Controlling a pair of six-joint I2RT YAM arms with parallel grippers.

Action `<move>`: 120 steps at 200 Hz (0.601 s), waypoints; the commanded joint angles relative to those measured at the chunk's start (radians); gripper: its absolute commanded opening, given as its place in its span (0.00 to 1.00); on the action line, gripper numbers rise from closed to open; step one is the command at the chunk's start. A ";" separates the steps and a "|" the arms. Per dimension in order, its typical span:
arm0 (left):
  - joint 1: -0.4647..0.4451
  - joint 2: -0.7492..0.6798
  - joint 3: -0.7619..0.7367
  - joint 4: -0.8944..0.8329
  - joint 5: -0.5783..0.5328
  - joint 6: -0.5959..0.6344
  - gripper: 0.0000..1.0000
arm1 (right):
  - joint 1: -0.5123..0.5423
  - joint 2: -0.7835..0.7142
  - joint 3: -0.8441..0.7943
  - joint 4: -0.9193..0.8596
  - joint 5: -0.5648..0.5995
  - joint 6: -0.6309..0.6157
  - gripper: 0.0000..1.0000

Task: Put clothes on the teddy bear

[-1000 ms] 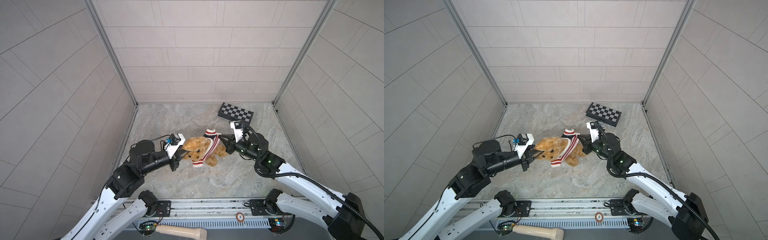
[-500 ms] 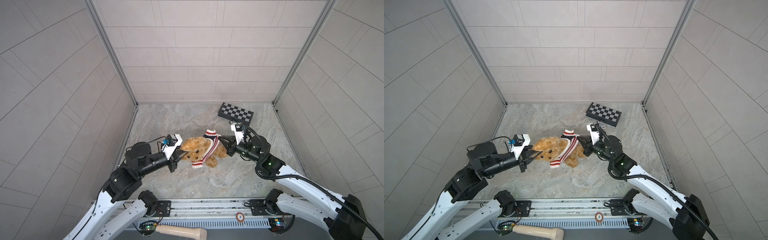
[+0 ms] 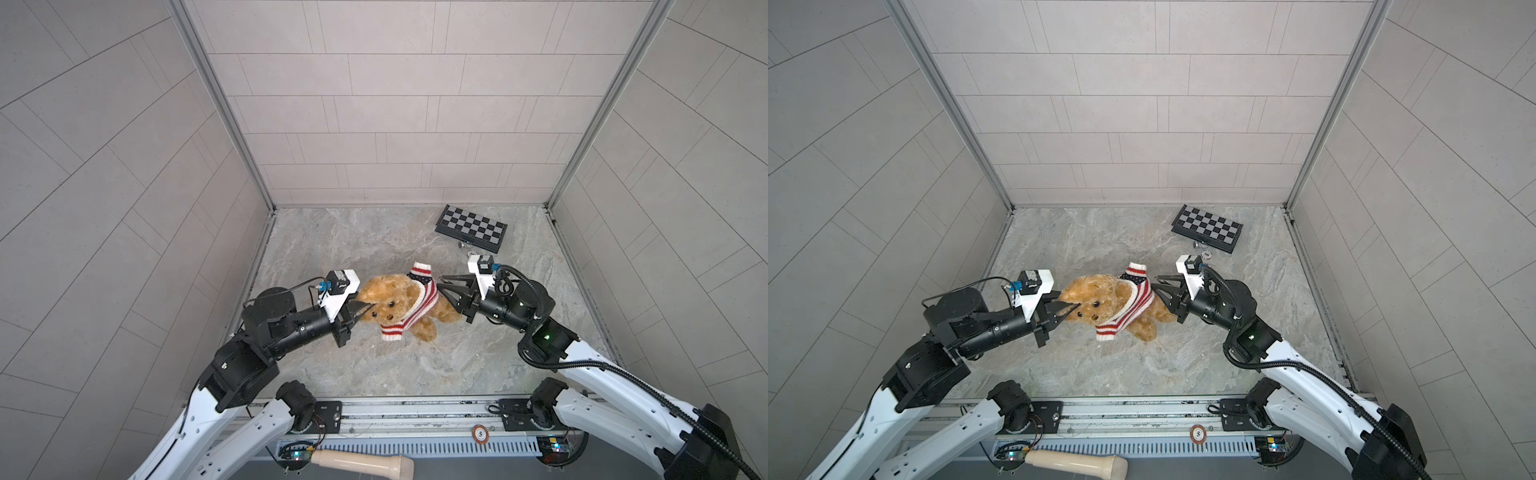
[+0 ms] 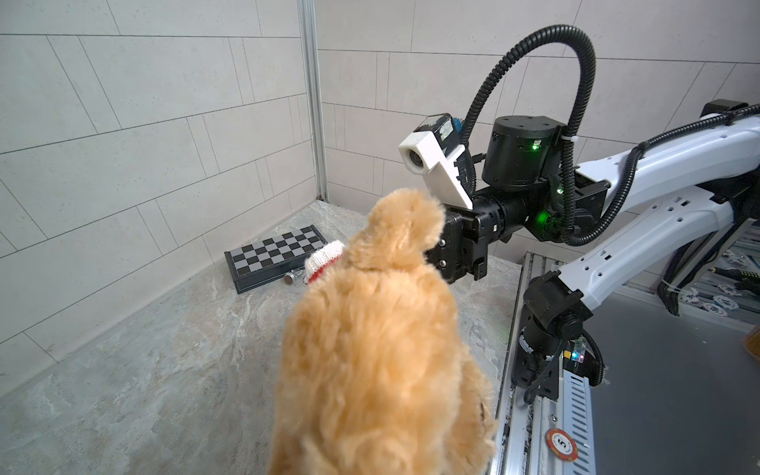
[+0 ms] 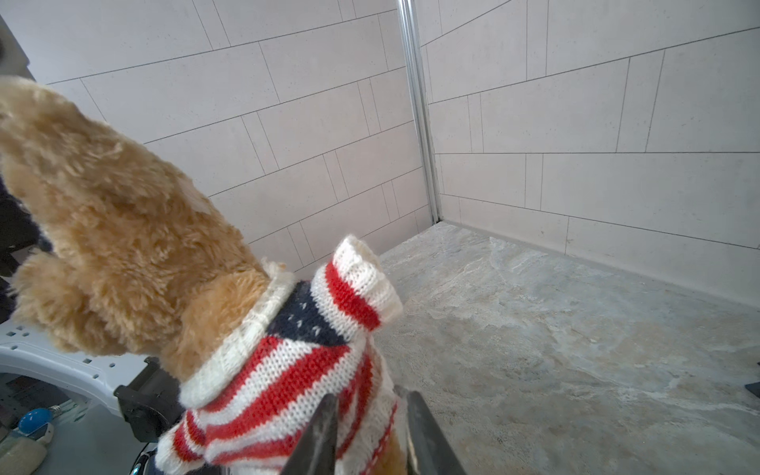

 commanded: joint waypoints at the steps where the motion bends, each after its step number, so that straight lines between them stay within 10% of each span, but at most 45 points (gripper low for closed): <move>1: 0.005 -0.009 0.040 0.052 -0.003 -0.010 0.00 | -0.001 -0.007 0.015 0.041 -0.043 -0.023 0.31; 76: 0.016 0.104 0.100 0.078 -0.441 -0.458 0.00 | 0.085 -0.076 0.066 -0.096 0.075 -0.199 0.38; 120: 0.038 0.132 0.084 0.173 -0.452 -0.642 0.00 | 0.258 -0.010 0.117 -0.121 0.204 -0.300 0.30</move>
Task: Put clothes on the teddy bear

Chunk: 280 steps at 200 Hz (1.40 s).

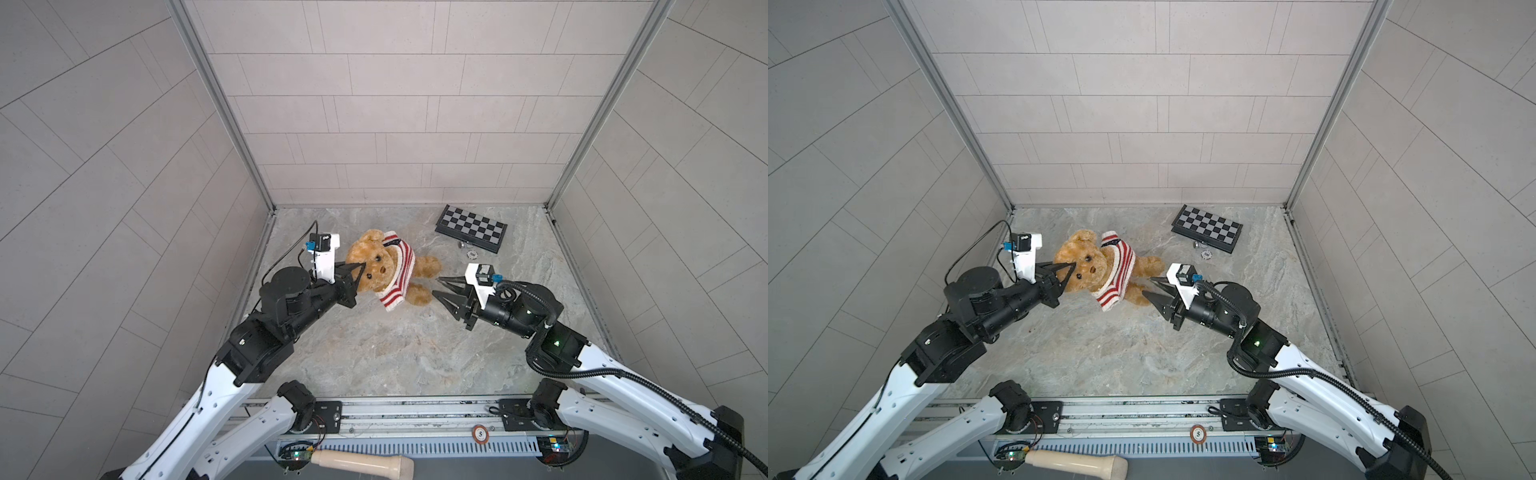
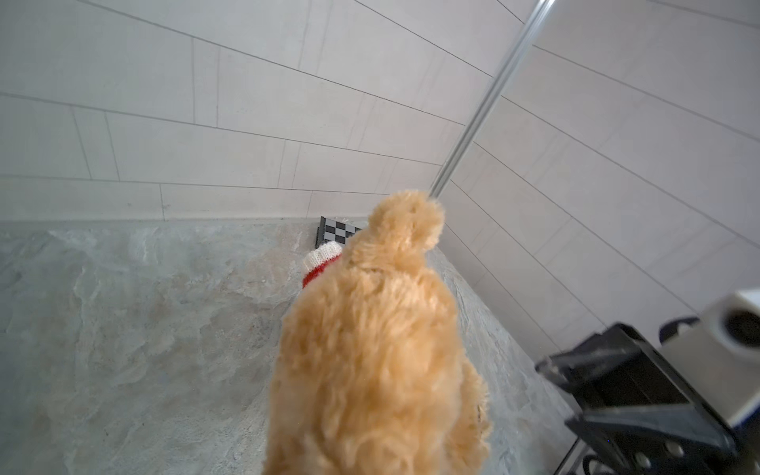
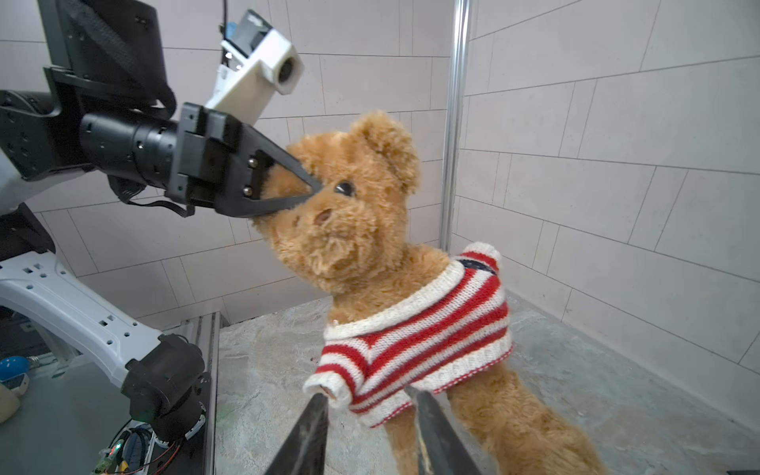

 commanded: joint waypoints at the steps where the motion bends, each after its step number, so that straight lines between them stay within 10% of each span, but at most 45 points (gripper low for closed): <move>1: 0.007 -0.015 0.020 0.116 -0.056 -0.150 0.00 | 0.078 0.038 0.015 -0.015 0.089 -0.086 0.29; 31: 0.009 -0.009 0.034 0.121 -0.056 -0.179 0.00 | 0.151 0.118 0.019 0.036 0.120 -0.111 0.10; 95: 0.009 -0.002 0.002 0.166 -0.017 -0.222 0.00 | 0.161 0.216 0.057 0.061 0.215 -0.178 0.02; 280: 0.008 0.022 -0.055 0.259 0.078 -0.272 0.00 | 0.197 0.319 0.126 0.021 0.447 -0.288 0.36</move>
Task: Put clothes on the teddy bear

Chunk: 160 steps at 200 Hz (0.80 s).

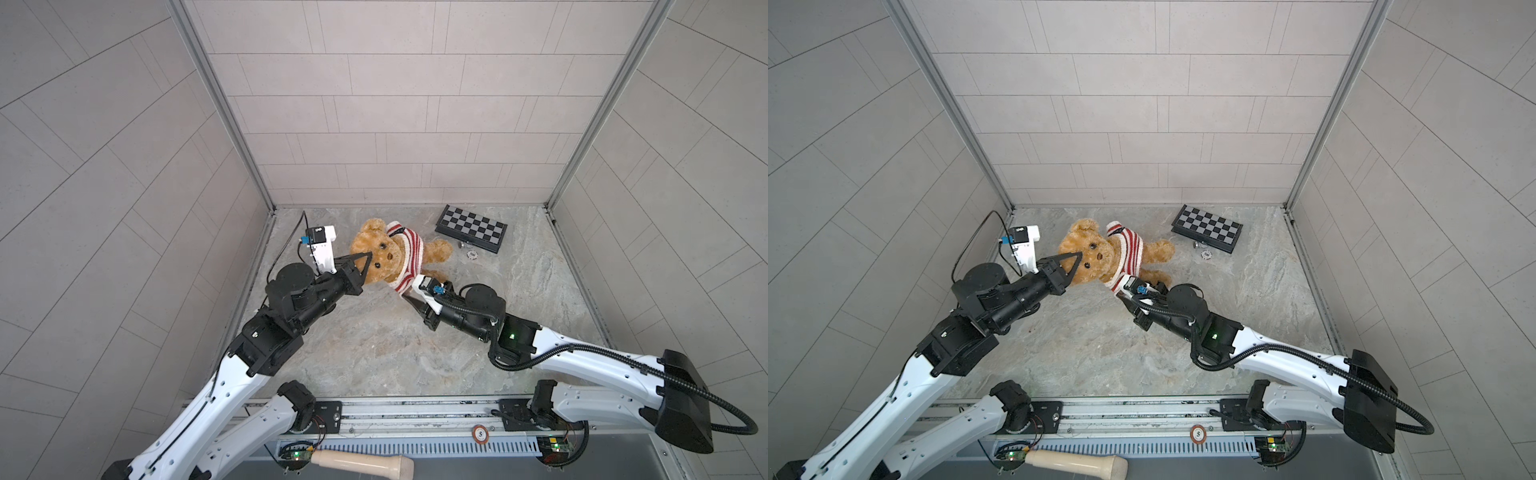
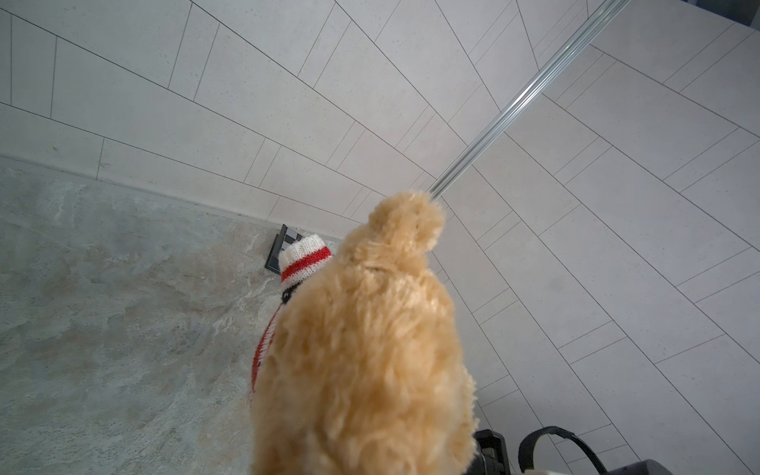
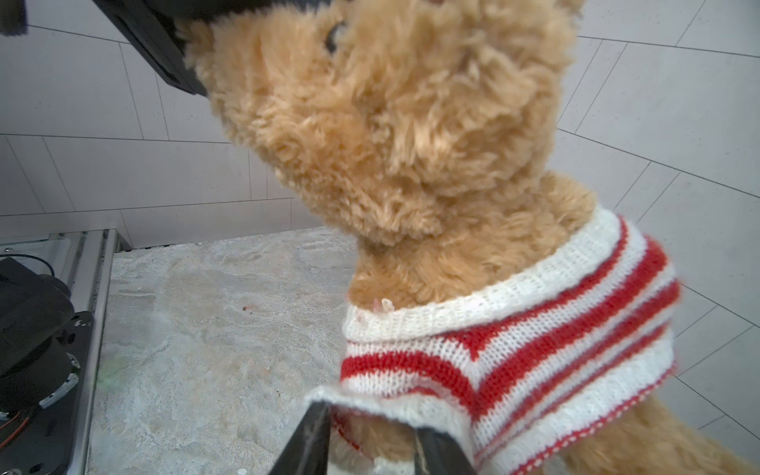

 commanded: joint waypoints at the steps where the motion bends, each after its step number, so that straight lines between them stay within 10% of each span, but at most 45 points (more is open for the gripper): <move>1: 0.005 -0.008 -0.005 0.084 0.033 -0.021 0.00 | 0.006 0.012 0.034 -0.019 0.084 -0.046 0.36; 160: 0.004 -0.016 -0.022 0.131 0.074 -0.056 0.00 | 0.006 0.135 0.054 0.004 0.166 -0.181 0.41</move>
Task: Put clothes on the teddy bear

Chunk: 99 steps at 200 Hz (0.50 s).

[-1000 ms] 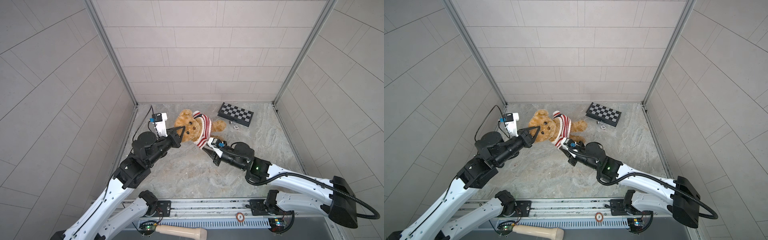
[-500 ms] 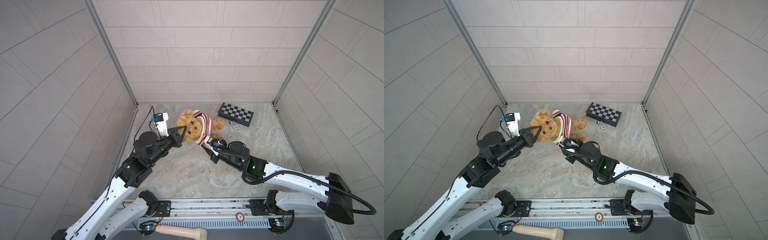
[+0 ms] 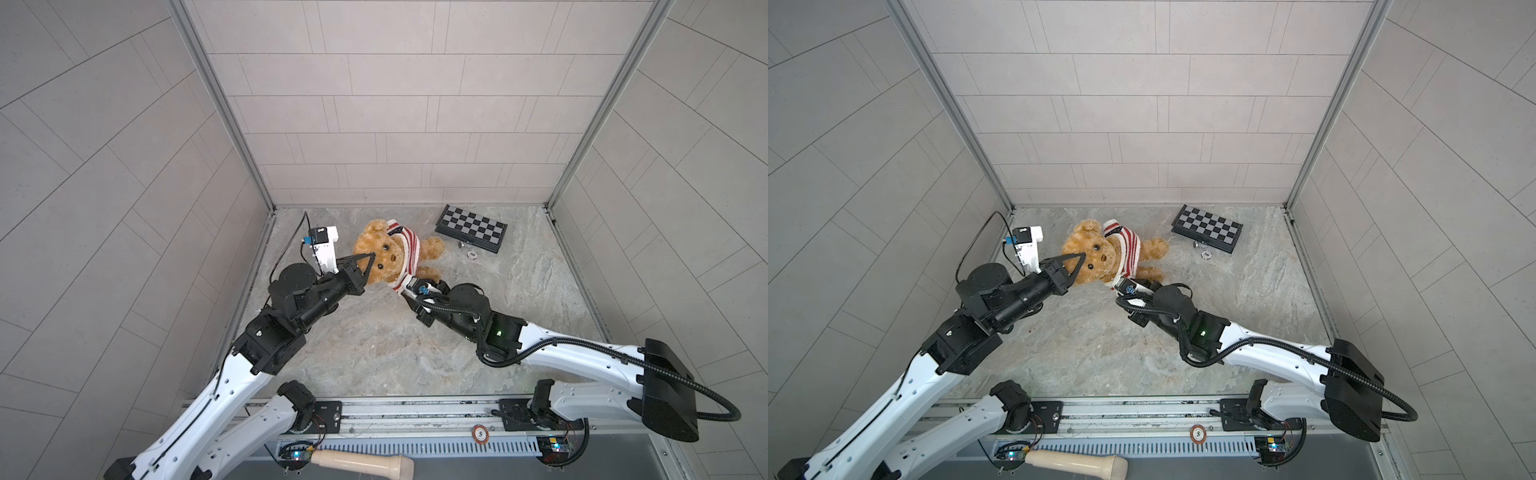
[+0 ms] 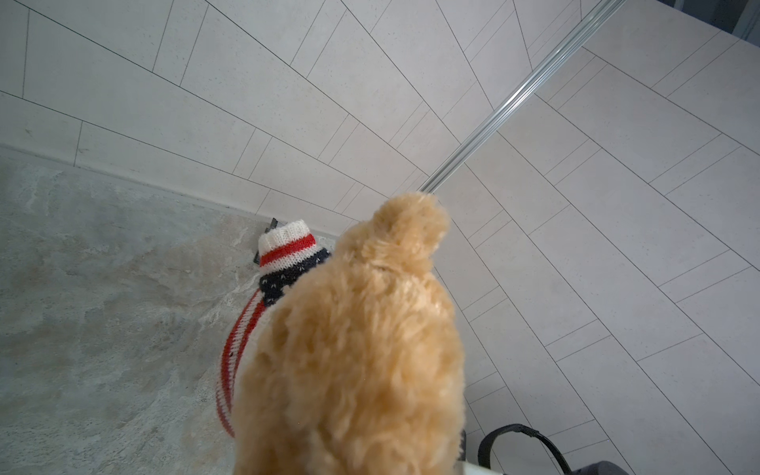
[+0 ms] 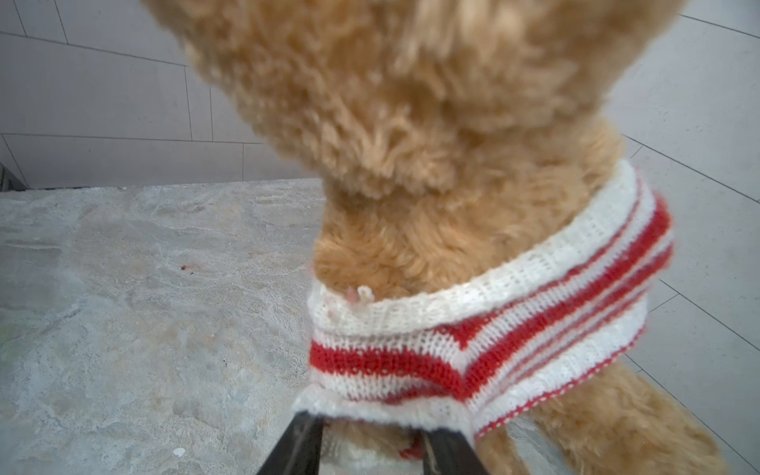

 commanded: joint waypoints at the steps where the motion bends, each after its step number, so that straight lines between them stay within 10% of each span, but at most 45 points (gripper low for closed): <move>1: 0.001 -0.020 0.003 0.093 0.043 -0.025 0.00 | 0.001 0.027 0.026 0.023 0.031 -0.093 0.41; 99: 0.001 -0.025 -0.023 0.141 0.063 -0.071 0.00 | -0.001 0.108 0.009 0.224 0.080 -0.244 0.43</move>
